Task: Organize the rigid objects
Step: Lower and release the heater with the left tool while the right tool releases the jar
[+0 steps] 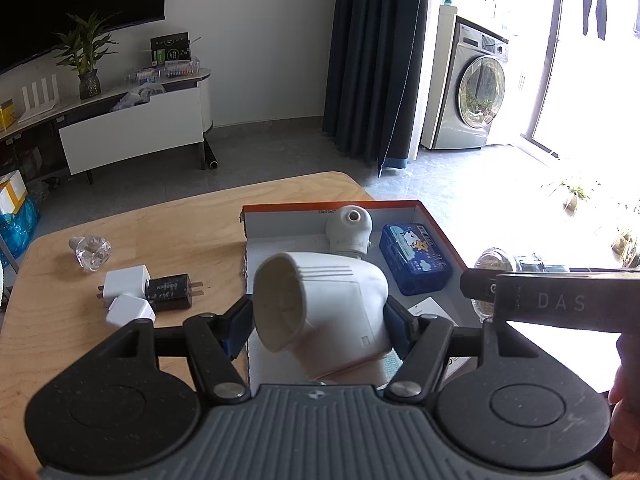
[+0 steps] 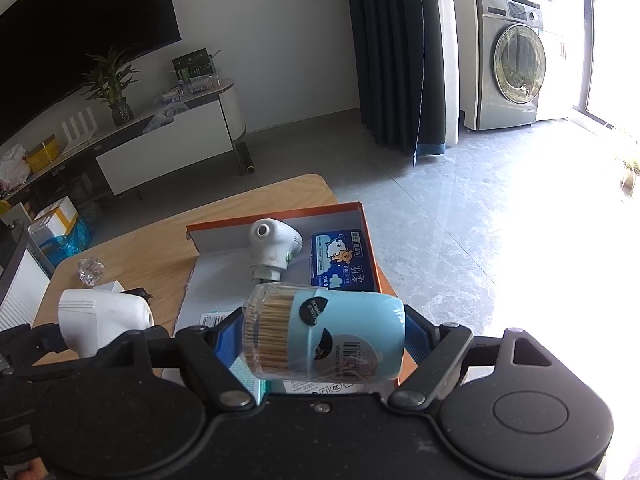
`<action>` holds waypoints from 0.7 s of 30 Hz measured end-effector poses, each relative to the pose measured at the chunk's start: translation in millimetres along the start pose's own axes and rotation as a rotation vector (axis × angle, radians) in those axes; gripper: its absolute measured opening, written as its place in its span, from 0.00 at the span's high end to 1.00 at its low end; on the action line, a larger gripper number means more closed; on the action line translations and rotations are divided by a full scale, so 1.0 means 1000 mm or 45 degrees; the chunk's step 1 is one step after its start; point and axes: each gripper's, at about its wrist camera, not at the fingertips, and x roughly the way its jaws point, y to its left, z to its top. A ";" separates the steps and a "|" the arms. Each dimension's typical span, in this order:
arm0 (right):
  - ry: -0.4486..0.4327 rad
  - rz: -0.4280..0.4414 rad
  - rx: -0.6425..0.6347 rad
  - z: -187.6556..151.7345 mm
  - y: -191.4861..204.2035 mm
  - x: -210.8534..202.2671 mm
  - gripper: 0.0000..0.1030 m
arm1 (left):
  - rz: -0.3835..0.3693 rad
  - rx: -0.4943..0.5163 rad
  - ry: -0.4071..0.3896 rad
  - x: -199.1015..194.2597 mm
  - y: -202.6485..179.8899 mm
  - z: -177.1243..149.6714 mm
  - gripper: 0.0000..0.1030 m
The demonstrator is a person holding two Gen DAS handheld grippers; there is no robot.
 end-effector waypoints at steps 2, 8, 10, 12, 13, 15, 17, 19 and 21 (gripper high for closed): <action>0.002 0.001 0.002 0.002 0.000 0.002 0.09 | 0.004 -0.002 0.003 0.002 0.002 0.002 0.34; 0.009 -0.003 -0.002 0.007 0.000 0.008 0.09 | 0.006 -0.014 0.006 0.010 0.008 0.008 0.34; 0.013 -0.003 -0.001 0.008 0.000 0.011 0.09 | 0.005 -0.014 0.009 0.013 0.009 0.010 0.34; 0.018 -0.004 -0.001 0.010 0.000 0.015 0.09 | 0.005 -0.013 0.013 0.016 0.009 0.011 0.34; 0.020 -0.004 -0.003 0.011 0.001 0.017 0.09 | 0.005 -0.014 0.014 0.018 0.010 0.012 0.34; 0.025 -0.004 -0.004 0.012 0.002 0.020 0.09 | 0.006 -0.016 0.016 0.020 0.011 0.013 0.34; 0.028 -0.004 -0.009 0.014 0.003 0.024 0.09 | 0.011 -0.024 0.019 0.024 0.013 0.015 0.34; 0.030 -0.006 -0.015 0.016 0.003 0.028 0.09 | 0.008 -0.034 0.025 0.027 0.015 0.017 0.34; 0.035 -0.005 -0.015 0.017 0.003 0.032 0.09 | 0.009 -0.035 0.028 0.030 0.017 0.019 0.34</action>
